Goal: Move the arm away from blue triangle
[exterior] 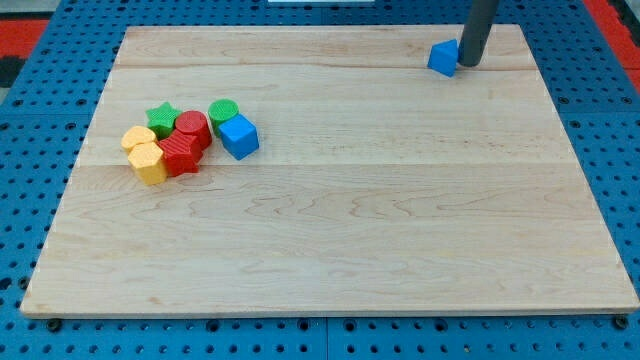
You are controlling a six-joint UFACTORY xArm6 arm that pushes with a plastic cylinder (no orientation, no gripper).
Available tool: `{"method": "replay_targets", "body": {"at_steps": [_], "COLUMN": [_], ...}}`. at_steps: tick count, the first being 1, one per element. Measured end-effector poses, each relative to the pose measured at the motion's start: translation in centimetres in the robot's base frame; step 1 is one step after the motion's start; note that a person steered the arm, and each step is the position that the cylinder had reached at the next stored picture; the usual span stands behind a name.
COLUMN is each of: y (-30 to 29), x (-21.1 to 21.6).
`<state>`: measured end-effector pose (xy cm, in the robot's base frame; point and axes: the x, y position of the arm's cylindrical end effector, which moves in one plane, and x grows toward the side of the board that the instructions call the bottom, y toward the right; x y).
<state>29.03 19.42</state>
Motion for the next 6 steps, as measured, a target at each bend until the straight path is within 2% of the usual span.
{"method": "replay_targets", "body": {"at_steps": [1,2,3,6], "y": [-1.9,-4.2,-4.6,-21.7], "x": [-0.1,-3.6,0.1,17.1]}}
